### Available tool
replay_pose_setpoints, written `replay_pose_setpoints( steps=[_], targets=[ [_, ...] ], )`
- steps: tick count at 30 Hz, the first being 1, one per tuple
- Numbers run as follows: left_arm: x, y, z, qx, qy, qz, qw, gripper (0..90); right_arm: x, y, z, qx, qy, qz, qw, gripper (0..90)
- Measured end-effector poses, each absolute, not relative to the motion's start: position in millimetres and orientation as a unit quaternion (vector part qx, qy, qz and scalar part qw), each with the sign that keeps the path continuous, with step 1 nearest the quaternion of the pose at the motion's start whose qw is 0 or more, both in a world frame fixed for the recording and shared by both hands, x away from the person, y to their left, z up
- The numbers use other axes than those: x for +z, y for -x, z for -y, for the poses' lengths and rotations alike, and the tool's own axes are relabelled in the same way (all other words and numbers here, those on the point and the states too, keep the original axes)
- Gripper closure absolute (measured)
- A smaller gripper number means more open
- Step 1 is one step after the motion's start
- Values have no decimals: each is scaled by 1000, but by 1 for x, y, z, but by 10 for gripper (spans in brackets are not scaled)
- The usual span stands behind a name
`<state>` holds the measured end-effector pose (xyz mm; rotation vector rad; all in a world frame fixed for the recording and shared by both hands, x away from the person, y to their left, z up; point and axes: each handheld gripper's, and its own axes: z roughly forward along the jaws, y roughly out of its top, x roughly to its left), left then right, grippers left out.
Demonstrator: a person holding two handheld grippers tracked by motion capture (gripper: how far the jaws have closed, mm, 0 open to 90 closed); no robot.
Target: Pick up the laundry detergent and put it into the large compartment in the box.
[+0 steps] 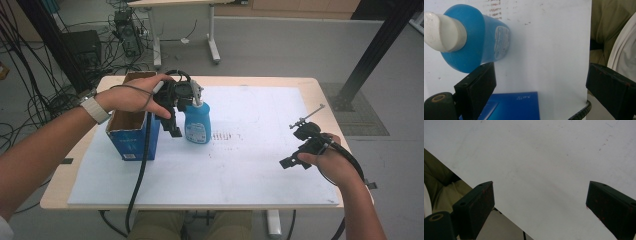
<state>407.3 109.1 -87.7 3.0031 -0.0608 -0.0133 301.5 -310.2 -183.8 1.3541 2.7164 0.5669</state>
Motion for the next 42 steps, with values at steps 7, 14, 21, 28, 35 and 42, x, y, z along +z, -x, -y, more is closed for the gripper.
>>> replay_pose_setpoints(
  steps=[7, 14, 21, 28, 35, 42],
  targets=[
    [-88, -407, -109, -4, -997, 20, 70, 97, -184, -302, 311, 184, -439, -879, 27, 80],
    [-88, -407, -109, -4, -997, 20, 69, 97, -184, -301, 310, 183, -445, -876, 25, 80],
    [-88, -410, -110, -5, -997, 20, 70, 97, -183, -303, 312, 184, -444, -876, 25, 80],
    [-87, -409, -111, -6, -997, 20, 69, 97, -183, -303, 312, 184, -445, -876, 25, 80],
    [-86, -408, -112, -5, -997, 20, 70, 97, -183, -303, 310, 184, -445, -876, 24, 80],
    [-85, -408, -111, -5, -997, 21, 69, 97, -182, -303, 310, 185, -445, -876, 25, 80]
  ],
)
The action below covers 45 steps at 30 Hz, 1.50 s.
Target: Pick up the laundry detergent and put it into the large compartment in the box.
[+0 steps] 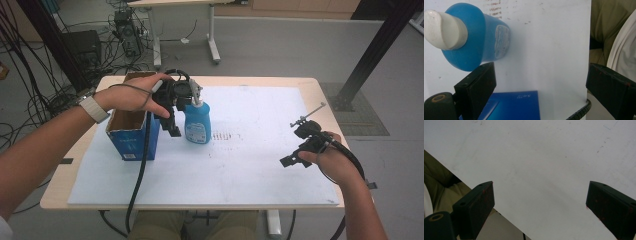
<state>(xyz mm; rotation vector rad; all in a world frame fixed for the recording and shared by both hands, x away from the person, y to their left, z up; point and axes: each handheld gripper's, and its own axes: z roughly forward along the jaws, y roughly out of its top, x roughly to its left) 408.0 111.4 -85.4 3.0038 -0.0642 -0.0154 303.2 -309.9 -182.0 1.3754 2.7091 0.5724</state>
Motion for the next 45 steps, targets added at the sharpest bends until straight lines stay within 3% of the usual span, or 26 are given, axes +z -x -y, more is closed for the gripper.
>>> replay_pose_setpoints(
  steps=[28, 45],
  targets=[
    [-71, -427, -117, 0, -992, 77, 101, 73, -186, -306, 317, 183, -451, -873, 18, 80],
    [-59, -454, -96, 9, -990, 108, 86, 59, -187, -307, 321, 179, -467, -866, 15, 80]
  ],
)
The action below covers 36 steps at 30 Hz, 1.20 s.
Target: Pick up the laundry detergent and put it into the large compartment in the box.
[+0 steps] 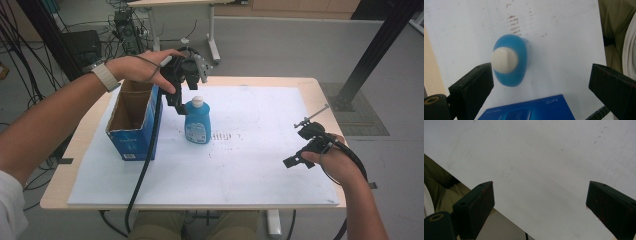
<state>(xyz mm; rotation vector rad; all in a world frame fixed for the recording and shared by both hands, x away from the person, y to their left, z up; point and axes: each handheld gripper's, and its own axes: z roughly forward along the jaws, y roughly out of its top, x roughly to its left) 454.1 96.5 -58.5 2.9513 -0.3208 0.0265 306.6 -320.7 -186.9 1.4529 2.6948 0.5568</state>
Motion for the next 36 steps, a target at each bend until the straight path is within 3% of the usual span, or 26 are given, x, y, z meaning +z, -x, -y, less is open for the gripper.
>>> replay_pose_setpoints(
  steps=[36],
  targets=[
    [-95, -488, -65, 5, -990, 128, 54, 70, -192, -311, 325, 179, -472, -863, 6, 80]
  ],
)
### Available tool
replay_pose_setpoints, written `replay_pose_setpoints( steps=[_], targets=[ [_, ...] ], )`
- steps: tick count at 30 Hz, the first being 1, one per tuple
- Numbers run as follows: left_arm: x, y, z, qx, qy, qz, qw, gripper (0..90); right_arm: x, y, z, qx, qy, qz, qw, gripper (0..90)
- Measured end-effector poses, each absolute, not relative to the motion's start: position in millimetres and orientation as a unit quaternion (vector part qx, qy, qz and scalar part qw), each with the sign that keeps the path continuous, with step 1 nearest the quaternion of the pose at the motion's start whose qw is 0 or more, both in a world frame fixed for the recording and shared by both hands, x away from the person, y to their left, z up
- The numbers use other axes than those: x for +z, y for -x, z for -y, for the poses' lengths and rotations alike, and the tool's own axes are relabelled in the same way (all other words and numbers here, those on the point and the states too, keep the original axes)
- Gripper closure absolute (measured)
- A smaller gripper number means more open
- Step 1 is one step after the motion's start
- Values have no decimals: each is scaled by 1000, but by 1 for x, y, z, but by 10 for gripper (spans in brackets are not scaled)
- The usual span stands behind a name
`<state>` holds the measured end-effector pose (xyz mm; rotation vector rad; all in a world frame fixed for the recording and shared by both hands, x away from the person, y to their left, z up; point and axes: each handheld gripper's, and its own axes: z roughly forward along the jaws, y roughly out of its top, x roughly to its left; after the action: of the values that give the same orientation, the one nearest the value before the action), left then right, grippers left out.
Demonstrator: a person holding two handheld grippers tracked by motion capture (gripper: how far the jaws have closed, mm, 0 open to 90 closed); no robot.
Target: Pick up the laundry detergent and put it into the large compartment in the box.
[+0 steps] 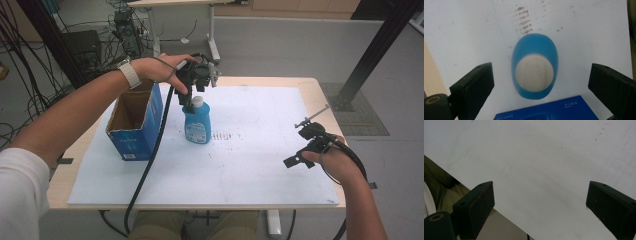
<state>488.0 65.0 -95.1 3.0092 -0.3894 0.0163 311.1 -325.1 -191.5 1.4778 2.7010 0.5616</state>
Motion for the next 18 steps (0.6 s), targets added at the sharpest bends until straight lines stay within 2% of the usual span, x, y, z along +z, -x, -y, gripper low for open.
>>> replay_pose_setpoints(
  steps=[18],
  targets=[
    [-94, -486, -69, 8, -989, 131, 63, 73, -191, -312, 326, 182, -471, -863, 5, 82]
  ],
)
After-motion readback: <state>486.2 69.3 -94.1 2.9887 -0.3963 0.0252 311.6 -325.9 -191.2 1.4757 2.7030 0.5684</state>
